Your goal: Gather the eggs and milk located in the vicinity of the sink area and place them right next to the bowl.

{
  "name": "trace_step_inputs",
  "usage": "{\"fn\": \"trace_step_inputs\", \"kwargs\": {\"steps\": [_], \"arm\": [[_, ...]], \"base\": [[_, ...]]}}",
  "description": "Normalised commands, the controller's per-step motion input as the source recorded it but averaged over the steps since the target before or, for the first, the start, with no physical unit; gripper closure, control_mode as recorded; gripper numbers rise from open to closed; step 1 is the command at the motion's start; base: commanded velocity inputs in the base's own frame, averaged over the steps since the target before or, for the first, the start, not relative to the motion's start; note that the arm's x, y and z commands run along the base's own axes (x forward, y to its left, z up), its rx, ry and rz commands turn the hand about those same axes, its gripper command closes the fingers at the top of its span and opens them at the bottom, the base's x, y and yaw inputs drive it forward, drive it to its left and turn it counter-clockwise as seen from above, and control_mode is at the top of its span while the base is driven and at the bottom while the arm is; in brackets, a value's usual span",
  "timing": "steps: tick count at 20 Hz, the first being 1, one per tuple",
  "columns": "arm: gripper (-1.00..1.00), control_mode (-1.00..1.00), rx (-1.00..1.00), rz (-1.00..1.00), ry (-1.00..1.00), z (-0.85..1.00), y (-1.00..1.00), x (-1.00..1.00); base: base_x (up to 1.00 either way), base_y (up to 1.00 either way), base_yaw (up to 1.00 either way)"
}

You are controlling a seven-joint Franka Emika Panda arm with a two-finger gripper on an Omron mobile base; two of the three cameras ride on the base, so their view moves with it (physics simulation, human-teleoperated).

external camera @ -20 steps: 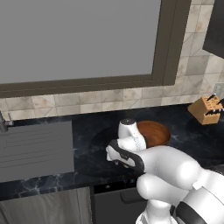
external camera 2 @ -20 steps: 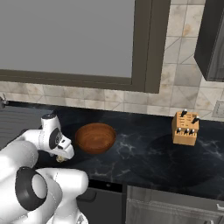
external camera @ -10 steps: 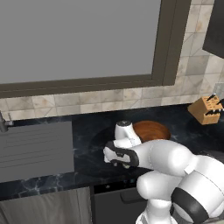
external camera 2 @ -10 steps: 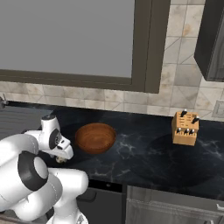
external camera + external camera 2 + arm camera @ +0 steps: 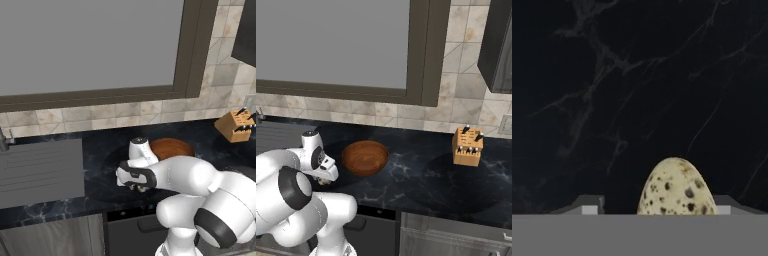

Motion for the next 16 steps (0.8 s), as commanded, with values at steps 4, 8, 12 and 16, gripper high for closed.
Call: {"fn": "trace_step_inputs", "kwargs": {"steps": [4,8,12,16], "arm": [[1.0,-1.0,0.0,-0.05,-0.04,-0.39,-0.31,-0.1],[1.0,-1.0,0.05,-0.15,-0.17,-0.17,-0.46,-0.09],[1.0,-1.0,0.09,-0.2,-0.2,0.0,-0.42,0.0],[1.0,-1.0,0.09,-0.25,-0.1,0.05,-0.23,0.0]], "base": [[0.0,0.0,0.0],[0.0,0.0,0.0],[0.0,0.0,0.0],[0.0,0.0,0.0]]}}
